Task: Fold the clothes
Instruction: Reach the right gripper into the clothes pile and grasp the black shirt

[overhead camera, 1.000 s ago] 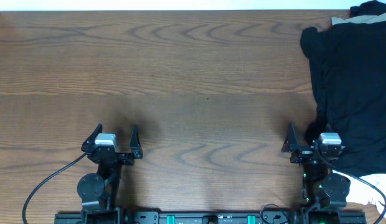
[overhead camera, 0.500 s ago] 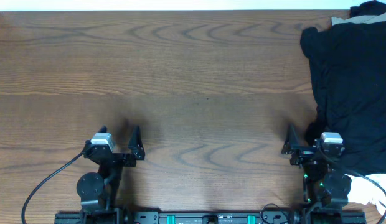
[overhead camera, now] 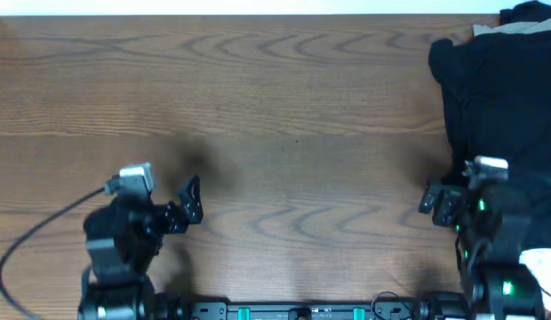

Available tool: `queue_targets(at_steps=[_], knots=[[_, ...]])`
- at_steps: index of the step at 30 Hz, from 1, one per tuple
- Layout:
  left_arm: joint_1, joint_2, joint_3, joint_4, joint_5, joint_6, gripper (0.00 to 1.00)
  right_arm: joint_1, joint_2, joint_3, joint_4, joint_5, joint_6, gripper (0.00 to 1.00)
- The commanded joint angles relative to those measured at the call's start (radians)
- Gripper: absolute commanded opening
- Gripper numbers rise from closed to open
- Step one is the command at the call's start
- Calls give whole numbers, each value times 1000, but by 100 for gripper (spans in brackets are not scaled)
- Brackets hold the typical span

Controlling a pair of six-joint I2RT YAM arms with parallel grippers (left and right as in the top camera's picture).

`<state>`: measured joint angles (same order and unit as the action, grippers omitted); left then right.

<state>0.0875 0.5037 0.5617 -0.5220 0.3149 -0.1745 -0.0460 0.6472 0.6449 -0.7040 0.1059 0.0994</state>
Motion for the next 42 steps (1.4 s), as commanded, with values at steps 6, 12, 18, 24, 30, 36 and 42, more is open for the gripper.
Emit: queue_targets(at_steps=[6, 12, 18, 24, 30, 36, 42], knots=[[-4, 262, 237, -135, 13, 24, 98, 2, 257, 229, -179, 57, 68, 99], [-4, 299, 239, -128, 13, 24, 98, -117, 331, 229, -283, 185, 245, 99], [-4, 299, 239, -127, 5, 24, 98, -240, 394, 225, -311, 214, 245, 99], [-4, 299, 239, -125, 6, 23, 98, -296, 508, 222, -298, 252, 244, 99], [-4, 299, 239, -117, 6, 23, 98, -296, 652, 222, -256, 246, 245, 91], [-4, 299, 239, -117, 6, 23, 98, -296, 773, 222, -211, 241, 244, 82], [-4, 299, 239, -115, 6, 23, 98, -294, 851, 222, -177, 210, 245, 65]])
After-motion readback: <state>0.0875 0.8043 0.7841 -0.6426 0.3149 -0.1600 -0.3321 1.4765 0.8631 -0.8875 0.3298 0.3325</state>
